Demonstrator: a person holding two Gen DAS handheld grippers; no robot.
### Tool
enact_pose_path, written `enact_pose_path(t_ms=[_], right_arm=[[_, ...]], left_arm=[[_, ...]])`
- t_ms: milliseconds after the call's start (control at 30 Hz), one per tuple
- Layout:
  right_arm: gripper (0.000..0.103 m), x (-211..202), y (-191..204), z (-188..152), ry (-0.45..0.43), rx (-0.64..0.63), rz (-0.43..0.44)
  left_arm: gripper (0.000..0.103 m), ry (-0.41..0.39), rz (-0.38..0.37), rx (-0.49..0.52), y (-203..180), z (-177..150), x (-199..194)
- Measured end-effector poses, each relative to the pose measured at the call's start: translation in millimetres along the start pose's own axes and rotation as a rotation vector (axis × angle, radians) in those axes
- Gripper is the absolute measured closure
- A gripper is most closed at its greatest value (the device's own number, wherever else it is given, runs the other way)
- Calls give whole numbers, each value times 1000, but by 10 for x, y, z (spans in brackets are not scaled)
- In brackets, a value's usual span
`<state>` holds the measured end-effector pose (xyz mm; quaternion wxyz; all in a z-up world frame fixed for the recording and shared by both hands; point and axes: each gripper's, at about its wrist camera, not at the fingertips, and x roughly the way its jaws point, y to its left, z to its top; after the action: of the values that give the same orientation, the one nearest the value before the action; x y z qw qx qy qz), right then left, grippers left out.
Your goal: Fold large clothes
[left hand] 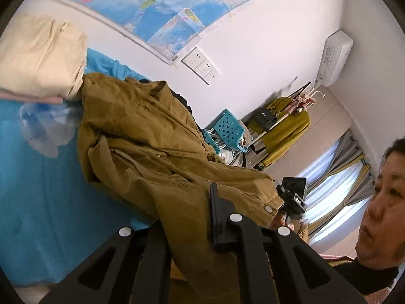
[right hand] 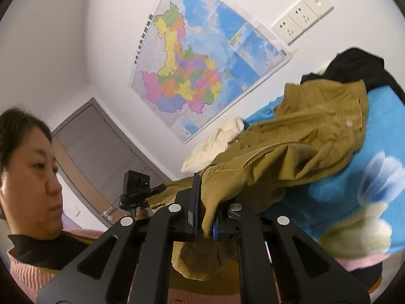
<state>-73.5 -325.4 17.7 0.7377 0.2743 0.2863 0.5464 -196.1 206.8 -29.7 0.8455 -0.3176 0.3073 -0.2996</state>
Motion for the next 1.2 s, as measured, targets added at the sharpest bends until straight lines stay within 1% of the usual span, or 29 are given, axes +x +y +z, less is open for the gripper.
enact_pose_path(t_ms=[133, 333, 400, 600, 800, 933, 1033, 1200], right_arm=[[96, 74, 13, 239, -21, -17, -11], [96, 210, -13, 646, -41, -34, -36], [96, 261, -23, 765, -44, -41, -41], [96, 385, -98, 1045, -52, -36, -53], [95, 513, -154, 1291, -45, -31, -83], [95, 599, -231, 1454, -45, -22, -103], [95, 689, -376, 1628, -50, 9, -121], [95, 873, -695, 1881, -45, 79, -162]], left_arm=[[95, 8, 20, 28, -87, 278, 17], [95, 17, 33, 31, -161, 696, 81], [95, 21, 52, 42, -197, 856, 112], [94, 33, 74, 59, -219, 1167, 181], [94, 33, 86, 40, -147, 1421, 255], [94, 30, 104, 29, -107, 1625, 343], [94, 33, 126, 21, -67, 1830, 464], [94, 52, 189, 10, 61, 2221, 748]])
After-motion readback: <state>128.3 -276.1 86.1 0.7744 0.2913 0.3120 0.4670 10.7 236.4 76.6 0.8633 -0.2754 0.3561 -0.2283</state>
